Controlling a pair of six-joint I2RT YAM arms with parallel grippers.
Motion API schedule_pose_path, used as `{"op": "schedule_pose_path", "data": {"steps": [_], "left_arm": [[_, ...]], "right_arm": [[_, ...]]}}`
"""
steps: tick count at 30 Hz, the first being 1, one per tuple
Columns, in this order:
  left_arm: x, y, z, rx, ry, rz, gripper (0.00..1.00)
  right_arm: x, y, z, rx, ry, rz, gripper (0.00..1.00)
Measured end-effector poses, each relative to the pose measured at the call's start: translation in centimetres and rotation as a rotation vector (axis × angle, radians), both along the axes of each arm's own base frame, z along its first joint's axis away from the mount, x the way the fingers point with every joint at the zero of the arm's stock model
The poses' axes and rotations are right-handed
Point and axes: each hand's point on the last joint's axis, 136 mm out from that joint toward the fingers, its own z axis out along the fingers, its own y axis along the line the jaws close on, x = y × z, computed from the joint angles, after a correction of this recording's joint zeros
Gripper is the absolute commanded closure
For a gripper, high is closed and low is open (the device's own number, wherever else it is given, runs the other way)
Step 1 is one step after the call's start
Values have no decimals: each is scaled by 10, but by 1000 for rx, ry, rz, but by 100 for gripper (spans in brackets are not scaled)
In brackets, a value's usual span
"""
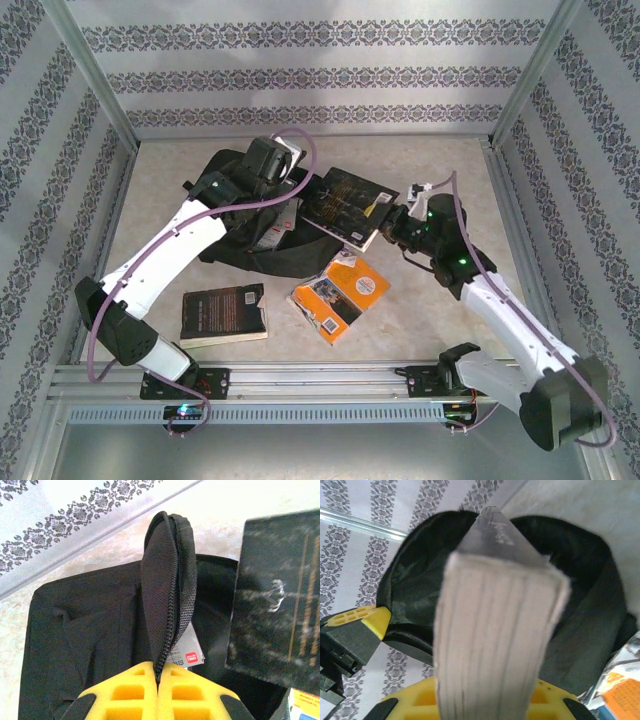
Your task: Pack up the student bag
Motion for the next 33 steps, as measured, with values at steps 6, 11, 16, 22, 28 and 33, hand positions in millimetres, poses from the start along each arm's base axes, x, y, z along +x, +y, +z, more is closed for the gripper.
{"op": "schedule_pose_path", "data": {"steps": [6,11,16,22,28,33], "left_arm": [[5,12,3,-26,-8,35,100],[4,10,4,-44,-5,26,100],[4,8,4,-52,-2,21,100],[3,8,5,-56,-2,17,100],[6,13,9,-54,-11,35,100],[8,15,26,-67,-45,44,100]], "right_arm": [[9,27,-25,91,160,54,100],[18,48,-27,155,215,87,100],[24,68,-10,203,198,130,100],[43,94,0,255,191,182,100],[61,119,-17,288,213,215,100],[69,138,-39,289,242,243,100]]}}
